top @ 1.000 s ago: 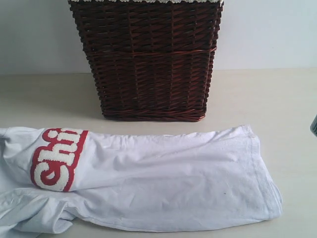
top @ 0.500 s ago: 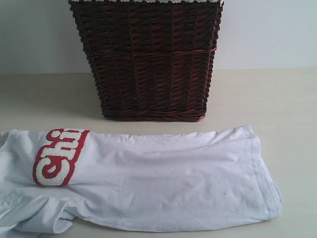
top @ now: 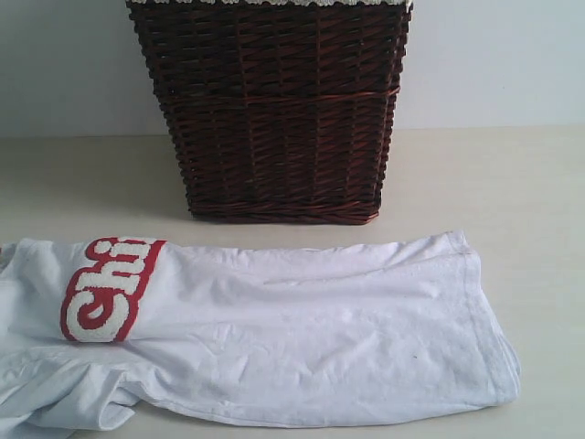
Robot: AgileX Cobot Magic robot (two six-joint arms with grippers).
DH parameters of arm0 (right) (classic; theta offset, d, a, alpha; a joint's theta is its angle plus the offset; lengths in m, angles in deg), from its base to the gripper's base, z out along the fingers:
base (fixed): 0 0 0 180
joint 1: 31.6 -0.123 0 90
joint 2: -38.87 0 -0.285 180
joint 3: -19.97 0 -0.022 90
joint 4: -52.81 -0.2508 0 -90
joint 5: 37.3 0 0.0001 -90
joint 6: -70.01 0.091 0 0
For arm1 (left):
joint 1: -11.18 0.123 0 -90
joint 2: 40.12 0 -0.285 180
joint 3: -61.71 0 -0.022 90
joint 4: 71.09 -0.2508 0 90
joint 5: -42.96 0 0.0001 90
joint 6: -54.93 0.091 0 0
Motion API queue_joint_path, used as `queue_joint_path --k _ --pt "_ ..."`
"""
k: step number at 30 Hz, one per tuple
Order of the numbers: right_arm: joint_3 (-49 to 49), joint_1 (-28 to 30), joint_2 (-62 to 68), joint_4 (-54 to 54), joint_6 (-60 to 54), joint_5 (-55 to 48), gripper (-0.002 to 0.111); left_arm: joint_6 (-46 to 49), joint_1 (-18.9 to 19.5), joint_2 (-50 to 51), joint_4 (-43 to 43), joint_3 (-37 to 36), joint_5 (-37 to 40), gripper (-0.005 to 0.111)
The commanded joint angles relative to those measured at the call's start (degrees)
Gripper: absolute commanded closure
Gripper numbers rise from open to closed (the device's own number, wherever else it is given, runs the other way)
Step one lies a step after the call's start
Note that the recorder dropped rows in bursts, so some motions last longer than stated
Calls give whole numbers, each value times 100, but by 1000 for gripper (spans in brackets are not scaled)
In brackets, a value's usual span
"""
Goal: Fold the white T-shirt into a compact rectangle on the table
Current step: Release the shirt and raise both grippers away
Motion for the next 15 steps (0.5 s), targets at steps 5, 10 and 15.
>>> queue_joint_path --k 5,10,15 --pt "-1279 432 -1831 150 -725 -103 47 -189 86 -926 162 -152 2237 106" --pt "-2100 661 -2536 -94 -603 -136 41 -159 394 -1407 162 -555 2166 106" --pt "-2218 670 -2536 -1198 -154 -360 41 -159 562 -1750 162 -875 2166 106"
